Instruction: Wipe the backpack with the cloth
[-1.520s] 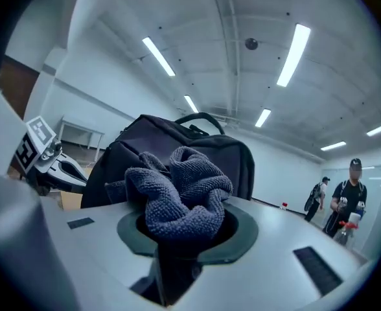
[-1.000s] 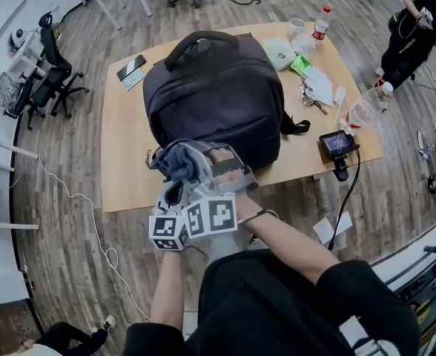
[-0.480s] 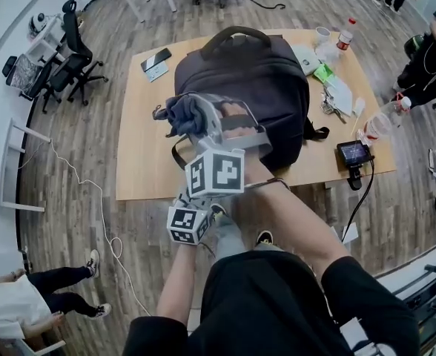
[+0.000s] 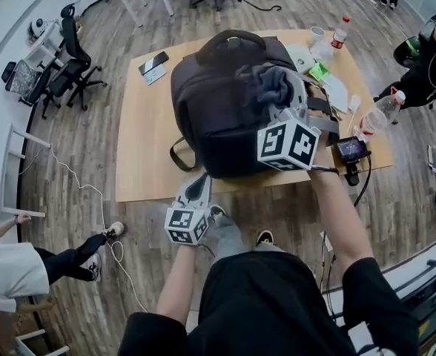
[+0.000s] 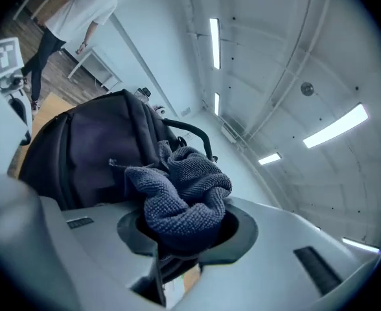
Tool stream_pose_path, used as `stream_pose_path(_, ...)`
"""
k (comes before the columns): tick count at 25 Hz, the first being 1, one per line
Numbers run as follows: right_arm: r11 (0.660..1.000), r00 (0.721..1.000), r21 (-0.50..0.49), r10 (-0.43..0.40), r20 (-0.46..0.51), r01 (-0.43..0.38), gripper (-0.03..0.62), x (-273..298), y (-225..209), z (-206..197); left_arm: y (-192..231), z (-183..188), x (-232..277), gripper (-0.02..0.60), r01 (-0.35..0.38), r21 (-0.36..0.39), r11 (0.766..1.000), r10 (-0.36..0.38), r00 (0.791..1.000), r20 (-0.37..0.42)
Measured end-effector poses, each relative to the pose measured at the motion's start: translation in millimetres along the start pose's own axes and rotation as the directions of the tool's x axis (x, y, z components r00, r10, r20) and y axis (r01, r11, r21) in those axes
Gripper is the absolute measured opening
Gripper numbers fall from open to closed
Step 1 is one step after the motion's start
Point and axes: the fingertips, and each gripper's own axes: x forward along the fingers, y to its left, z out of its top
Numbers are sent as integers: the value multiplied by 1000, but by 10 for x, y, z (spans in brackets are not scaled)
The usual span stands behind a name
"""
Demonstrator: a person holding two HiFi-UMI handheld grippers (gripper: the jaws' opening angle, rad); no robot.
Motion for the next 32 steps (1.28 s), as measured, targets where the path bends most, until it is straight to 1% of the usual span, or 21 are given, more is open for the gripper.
stream_pose_path(3, 1000, 1000, -21, -12, -5, 12, 120, -164, 24, -59, 66, 39, -55, 16, -12, -29, 1000, 13, 1000, 14)
stream_pose_path(5, 1000, 1000, 4, 8, -16, -8, 118, -249, 135, -137, 91, 94, -82, 15, -14, -40, 999, 15, 1000, 27)
stream_pose_path(7, 994, 998, 96, 55, -12, -53, 117, -322, 270, -226, 75, 117, -94, 15, -14, -38, 999, 15, 999, 32)
stream_pose_path(8, 984, 997, 163, 79, 0, -78, 114, -349, 335, -255, 65, 111, -103, 16, -15, -37, 999, 16, 999, 32)
stream_pose_path(10, 953, 994, 284, 109, 20, -110, 109, -371, 423, -279, 52, 100, -114, 15, -14, -34, 999, 15, 999, 32)
stream_pose_path(12, 924, 991, 360, 129, 29, -130, 107, -370, 471, -255, 22, 103, -114, 16, -9, -28, 1000, 10, 999, 33)
stream_pose_path(14, 900, 987, 406, 154, 50, -161, 107, -353, 570, -144, -2, 119, -131, 15, -9, -28, 1000, 10, 999, 38)
stream_pose_path(15, 898, 984, 404, 166, 61, -176, 107, -338, 645, -61, -13, 127, -138, 17, -10, -30, 999, 12, 999, 42)
stream_pose_path(17, 906, 976, 363, 201, 85, -218, 107, -305, 844, 170, -27, 136, -148, 16, -18, -40, 999, 20, 999, 50)
stream_pose_path(20, 904, 955, 314, 249, 164, -289, 107, -297, 1119, 664, -43, 144, -175, 16, -32, -65, 997, 36, 998, 59)
stream_pose_path(22, 916, 941, 258, 251, 225, -306, 107, -315, 1220, 1014, -66, 158, -192, 16, -38, -65, 997, 42, 997, 58)
stream_pose_path(24, 941, 937, 180, 236, 259, -287, 107, -308, 1275, 1270, -84, 160, -218, 16, -44, -47, 998, 46, 998, 49)
stream_pose_path(25, 953, 940, 145, 221, 262, -265, 109, -282, 1273, 1324, -90, 154, -232, 16, -45, -40, 998, 47, 998, 46)
stream_pose_path(26, 960, 942, 132, 207, 265, -248, 108, -248, 1246, 1344, -98, 145, -243, 16, -45, -38, 998, 46, 998, 44)
stream_pose_path(28, 962, 943, 139, 188, 275, -233, 109, -182, 1120, 1361, -116, 132, -255, 17, -44, -40, 998, 45, 998, 42)
stream_pose_path(30, 970, 942, 97, 187, 280, -222, 109, -136, 1037, 1366, -126, 137, -267, 15, -46, -40, 998, 48, 998, 41)
stream_pose_path(32, 975, 942, 43, 200, 269, -219, 109, -118, 1042, 1302, -127, 156, -271, 15, -47, -40, 998, 49, 998, 43)
